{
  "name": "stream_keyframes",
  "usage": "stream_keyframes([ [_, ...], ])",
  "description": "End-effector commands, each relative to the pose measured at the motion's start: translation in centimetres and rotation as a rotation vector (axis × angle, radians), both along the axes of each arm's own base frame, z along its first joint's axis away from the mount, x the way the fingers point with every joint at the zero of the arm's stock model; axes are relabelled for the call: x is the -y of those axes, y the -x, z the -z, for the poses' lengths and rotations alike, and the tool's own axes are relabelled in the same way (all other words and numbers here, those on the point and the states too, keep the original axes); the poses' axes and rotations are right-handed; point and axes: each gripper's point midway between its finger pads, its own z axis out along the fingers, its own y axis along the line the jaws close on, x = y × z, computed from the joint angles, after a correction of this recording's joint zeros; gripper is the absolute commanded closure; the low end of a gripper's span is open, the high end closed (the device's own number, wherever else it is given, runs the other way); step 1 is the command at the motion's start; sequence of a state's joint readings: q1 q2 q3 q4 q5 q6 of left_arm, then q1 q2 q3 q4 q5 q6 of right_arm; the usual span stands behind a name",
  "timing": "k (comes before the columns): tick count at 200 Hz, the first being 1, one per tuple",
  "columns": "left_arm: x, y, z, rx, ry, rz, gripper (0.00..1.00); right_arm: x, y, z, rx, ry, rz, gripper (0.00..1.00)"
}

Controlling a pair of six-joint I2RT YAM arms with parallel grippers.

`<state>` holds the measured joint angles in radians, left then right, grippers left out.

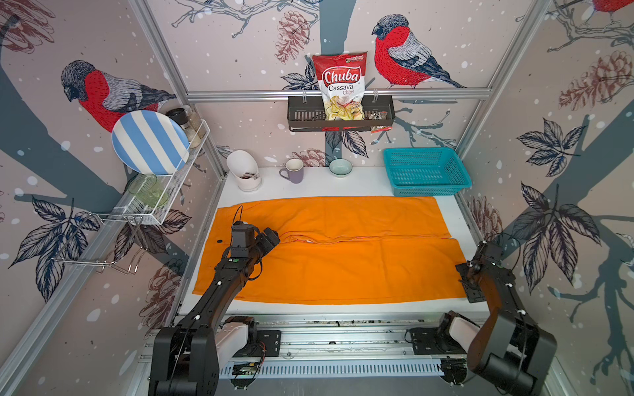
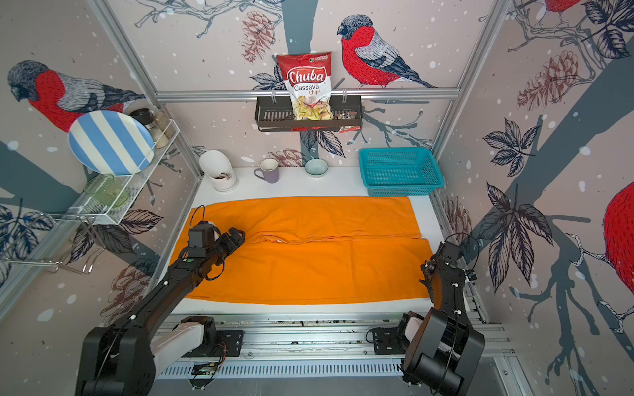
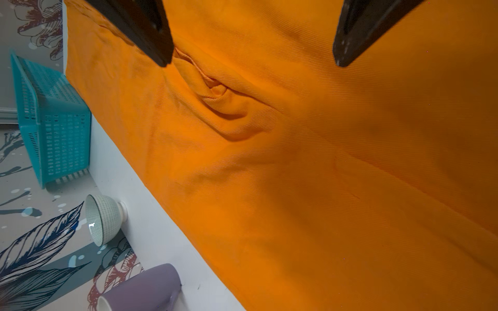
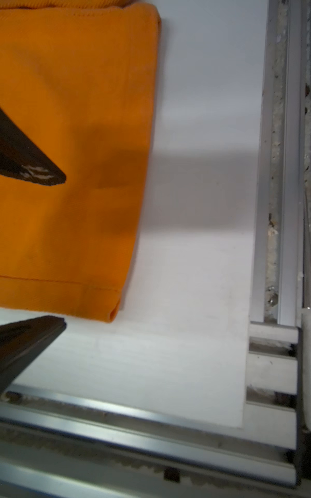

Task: Roll up the long pants
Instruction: Fold the long pant at the center of the board.

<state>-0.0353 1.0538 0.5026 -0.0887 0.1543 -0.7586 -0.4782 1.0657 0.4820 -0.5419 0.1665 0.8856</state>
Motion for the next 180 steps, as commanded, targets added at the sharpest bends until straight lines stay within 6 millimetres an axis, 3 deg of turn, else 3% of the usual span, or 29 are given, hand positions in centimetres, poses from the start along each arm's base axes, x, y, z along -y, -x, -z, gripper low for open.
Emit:
stream_keyframes([
  [1,0.0,-0.5,-0.9,0.048,-0.008,0.013,0.05,0.4,0.1,0.3,-0.013,0.028,-0.005,0.19],
  [54,-0.5,-0.3,-0.4,0.009,-0.018,-0.020,0.05,0.1,1.2,1.9,-0.069,-0.005,0.036,0.16],
  [82,-3.3,1.1,0.2,-0.090,-0.072,-0.196,0.05,0.3,0.9,2.0,-0.062,0.003,0.026,0.24],
  [91,-4.7,2.2,0.4,-0.148,-0.102,-0.281,0.05,0.3,0.7,1.8,-0.051,0.006,0.021,0.27],
  [111,-7.3,5.2,0.4,-0.241,-0.160,-0.457,0.05,0.4,0.4,1.2,-0.022,0.016,0.013,0.49],
  [147,-12.1,11.9,-0.4,-0.309,-0.283,-0.811,0.05,0.5,-0.2,0.1,0.027,0.037,-0.002,0.56],
  [168,-14.2,14.1,-0.5,-0.347,-0.364,-0.915,0.05,0.2,-0.4,0.1,0.040,0.025,-0.010,0.57],
  [180,-14.9,14.9,0.5,-0.394,-0.385,-0.950,0.05,0.1,-0.4,0.3,0.040,0.017,-0.011,0.60],
])
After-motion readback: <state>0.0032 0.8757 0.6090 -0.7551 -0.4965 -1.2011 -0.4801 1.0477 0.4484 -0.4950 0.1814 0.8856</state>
